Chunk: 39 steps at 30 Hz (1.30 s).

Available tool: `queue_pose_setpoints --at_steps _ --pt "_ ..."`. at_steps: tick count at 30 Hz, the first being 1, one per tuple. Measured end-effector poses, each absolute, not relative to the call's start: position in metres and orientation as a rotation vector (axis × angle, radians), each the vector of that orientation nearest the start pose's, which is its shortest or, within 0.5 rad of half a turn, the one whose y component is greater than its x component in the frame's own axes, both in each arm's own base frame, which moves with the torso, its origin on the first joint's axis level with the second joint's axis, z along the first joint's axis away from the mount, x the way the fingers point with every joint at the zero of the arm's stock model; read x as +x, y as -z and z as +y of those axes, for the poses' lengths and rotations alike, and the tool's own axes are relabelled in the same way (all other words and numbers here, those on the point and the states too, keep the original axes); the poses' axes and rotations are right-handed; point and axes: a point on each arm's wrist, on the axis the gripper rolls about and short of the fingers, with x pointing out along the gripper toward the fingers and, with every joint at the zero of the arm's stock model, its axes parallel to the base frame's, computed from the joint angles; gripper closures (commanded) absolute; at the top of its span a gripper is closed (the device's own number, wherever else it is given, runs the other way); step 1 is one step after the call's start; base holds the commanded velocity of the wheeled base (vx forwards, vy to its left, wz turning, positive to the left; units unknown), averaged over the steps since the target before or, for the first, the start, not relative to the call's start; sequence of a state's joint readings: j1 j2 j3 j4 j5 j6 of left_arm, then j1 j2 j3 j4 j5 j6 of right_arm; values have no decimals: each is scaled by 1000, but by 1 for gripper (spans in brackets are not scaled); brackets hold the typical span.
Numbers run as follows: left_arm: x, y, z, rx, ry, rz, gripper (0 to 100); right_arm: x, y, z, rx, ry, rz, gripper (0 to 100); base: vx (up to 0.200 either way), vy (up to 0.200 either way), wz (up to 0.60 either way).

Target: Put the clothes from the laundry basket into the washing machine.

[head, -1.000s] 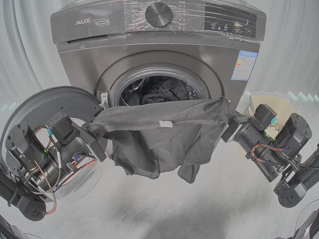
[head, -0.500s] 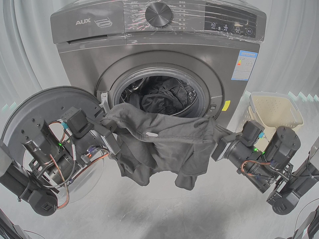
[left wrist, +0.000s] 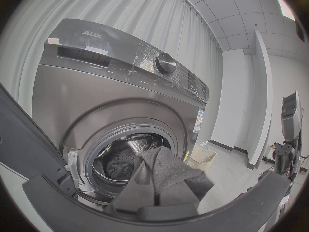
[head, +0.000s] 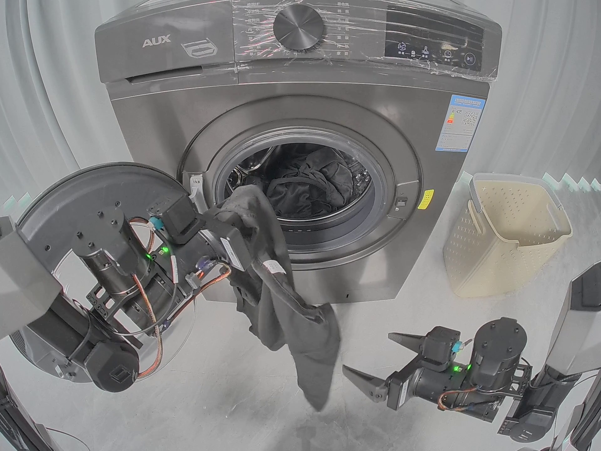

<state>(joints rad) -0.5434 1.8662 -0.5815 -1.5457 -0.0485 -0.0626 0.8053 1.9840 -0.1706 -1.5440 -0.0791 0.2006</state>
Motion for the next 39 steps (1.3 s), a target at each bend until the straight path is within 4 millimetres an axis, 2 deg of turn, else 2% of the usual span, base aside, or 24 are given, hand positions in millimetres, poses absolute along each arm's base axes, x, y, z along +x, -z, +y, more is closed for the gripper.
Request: queue_pose_setpoints --at_steps 3,8,18,23,34,39 --pt "265 -165 -163 -124 599 -235 100 174 -55 182 64 -736 345 0 0 0 0" --pt "267 -163 -166 -124 605 -229 100 184 -53 193 74 -751 324 0 0 0 0" --pt "267 -160 -171 -123 620 -222 100 232 -60 231 123 -748 166 0 0 0 0" --pt "266 -159 -175 -124 635 -220 100 250 -55 245 109 -779 124 0 0 0 0" --pt "264 -162 -183 -129 655 -233 100 282 -41 258 115 -749 80 0 0 0 0" --pt "262 -162 -187 -131 667 -234 100 290 -38 261 120 -742 67 0 0 0 0"
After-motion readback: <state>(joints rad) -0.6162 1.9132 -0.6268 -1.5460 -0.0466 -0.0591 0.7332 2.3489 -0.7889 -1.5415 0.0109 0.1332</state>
